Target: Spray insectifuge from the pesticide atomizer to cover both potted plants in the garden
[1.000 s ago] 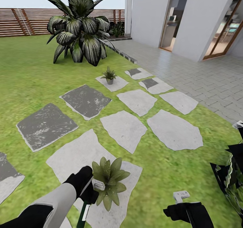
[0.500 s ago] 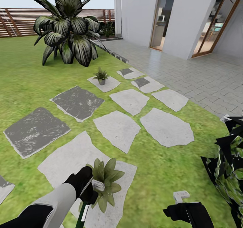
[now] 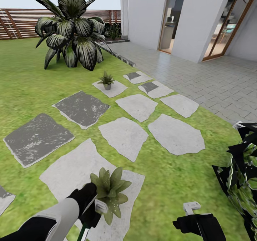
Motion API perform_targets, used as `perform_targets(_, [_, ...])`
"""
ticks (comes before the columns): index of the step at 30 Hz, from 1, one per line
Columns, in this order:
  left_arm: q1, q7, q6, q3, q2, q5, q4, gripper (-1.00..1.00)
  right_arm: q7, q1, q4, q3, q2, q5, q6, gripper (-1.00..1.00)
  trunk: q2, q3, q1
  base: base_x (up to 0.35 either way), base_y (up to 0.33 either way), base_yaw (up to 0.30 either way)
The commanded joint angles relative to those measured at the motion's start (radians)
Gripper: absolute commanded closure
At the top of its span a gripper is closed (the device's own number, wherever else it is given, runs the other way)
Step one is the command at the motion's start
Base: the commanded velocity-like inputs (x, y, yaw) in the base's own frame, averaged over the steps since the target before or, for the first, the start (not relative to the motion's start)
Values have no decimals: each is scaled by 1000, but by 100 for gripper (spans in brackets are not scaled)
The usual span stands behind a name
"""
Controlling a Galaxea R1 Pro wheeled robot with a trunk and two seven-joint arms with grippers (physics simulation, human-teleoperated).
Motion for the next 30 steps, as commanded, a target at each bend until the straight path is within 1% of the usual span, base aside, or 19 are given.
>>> perform_targets(1, [2,-9,3,-8,1,-4,-1,100,10,-1,-1,-3,1,10,2,-100,0,-1,0,0,0,0])
perform_targets(13, [29,-9,3,-9,2,-6,-3,100,10,-1,-1,-3,1,10,2,-100,0,-1,0,0,0,0])
perform_targets(17, [67,-10,3,-6,-4,-6,-3,100,10,-1,-1,-3,1,10,2,-100,0,-1,0,0,0,0])
perform_targets(22, [96,-11,3,-6,-6,-6,-3,100,10,-1,-1,-3,1,10,2,-100,0,-1,0,0,0,0])
perform_targets(30, [101,-11,3,-6,-5,-6,-3,100,10,-1,-1,-3,1,10,1,-100,0,-1,0,0,0,0])
